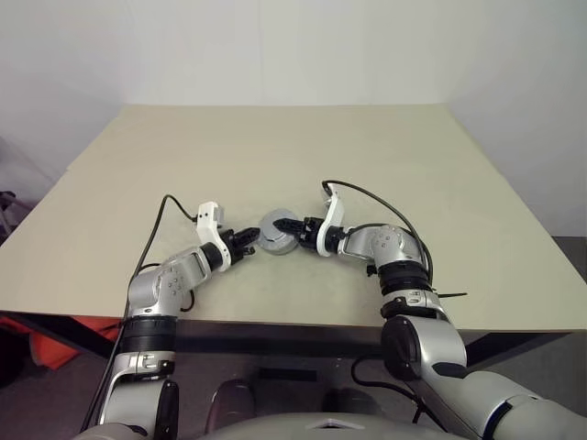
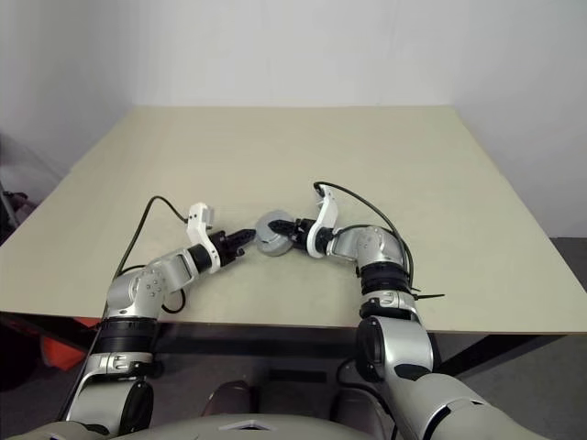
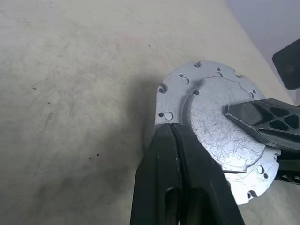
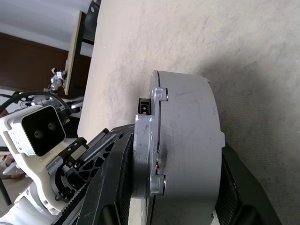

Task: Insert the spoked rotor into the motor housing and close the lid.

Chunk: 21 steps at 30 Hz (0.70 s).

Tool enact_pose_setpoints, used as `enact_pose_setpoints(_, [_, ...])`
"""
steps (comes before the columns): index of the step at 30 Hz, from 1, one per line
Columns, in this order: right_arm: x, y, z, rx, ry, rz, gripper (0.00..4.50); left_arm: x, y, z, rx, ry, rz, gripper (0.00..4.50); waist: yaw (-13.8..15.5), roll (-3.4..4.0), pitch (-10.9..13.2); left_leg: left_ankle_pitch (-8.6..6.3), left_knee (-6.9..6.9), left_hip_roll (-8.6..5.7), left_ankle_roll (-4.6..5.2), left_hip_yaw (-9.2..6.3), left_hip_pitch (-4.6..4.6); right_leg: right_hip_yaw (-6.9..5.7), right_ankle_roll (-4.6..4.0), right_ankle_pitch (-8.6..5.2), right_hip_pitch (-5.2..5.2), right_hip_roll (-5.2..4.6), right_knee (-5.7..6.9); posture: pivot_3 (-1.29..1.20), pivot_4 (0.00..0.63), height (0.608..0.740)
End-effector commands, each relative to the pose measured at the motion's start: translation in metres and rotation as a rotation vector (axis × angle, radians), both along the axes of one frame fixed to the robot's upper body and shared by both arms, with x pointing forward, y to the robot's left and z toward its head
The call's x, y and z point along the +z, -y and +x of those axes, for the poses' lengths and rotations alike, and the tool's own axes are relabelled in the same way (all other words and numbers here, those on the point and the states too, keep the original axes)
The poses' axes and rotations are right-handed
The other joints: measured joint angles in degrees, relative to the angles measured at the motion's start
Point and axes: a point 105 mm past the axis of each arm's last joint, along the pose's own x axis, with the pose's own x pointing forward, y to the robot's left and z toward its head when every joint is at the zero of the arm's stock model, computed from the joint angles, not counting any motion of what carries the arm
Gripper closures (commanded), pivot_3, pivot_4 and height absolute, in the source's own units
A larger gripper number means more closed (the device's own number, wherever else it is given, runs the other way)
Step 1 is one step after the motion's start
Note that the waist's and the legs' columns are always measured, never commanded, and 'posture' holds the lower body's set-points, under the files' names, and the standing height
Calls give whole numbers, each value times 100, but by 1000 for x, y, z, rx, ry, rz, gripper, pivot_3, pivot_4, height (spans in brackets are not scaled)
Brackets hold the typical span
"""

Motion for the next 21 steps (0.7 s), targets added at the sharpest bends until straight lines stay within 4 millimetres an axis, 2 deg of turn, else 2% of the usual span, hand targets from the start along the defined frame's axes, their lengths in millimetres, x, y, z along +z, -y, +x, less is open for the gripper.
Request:
enact_pose_setpoints(1, [6, 5, 10, -46, -4, -8, 2314, -12, -4, -2, 37, -49, -21, 4500, -2, 0, 0, 0, 0, 0, 0, 0, -1, 0, 0, 0, -1, 0, 0, 0, 0, 740])
enact_pose_setpoints(5, [27, 0, 16, -59, -23, 118, 2354, 7, -19, 5, 118, -9, -151, 4500, -7, -2, 3, 1, 1, 0, -1, 0, -8, -2, -3, 2, -22, 0, 2, 0, 0, 740])
enact_pose_setpoints(6, [33, -1, 18, -61, -24, 147, 2354, 12, -22, 7, 139, -7, -194, 4500, -6, -7, 6, 2, 2, 0, -2, 0, -19, -2, -28, 16, -37, 1, 4, 0, 0, 740])
enact_pose_setpoints(9, [55, -8, 21, -52, -9, 234, 2354, 25, -38, 10, 213, 6, -323, 4500, -10, -17, 13, 5, 17, 5, -3, -5, -97, -5, -54, 36, -114, 6, 15, 0, 0, 740])
enact_pose_setpoints(13, [69, -13, 24, -55, 0, 269, 2354, 33, -46, 7, 246, 15, -394, 4500, -15, -20, 15, 8, 86, 24, 16, -16, -204, -8, -52, 61, -199, 55, 36, 0, 0, 740])
enact_pose_setpoints(18, [93, -19, 32, -74, 9, 353, 2354, 52, -50, 2, 251, 57, -528, 4500, -13, -30, 22, -3, 92, 26, 9, -14, -204, -5, -64, 54, -209, 54, 72, 0, 0, 740])
enact_pose_setpoints(21, [106, -23, 33, -62, 23, 388, 2357, 61, -49, -2, 243, 75, -592, 3565, -14, -31, 23, -3, 93, 29, 5, -13, -198, -5, -81, 42, -211, 53, 89, 0, 0, 740])
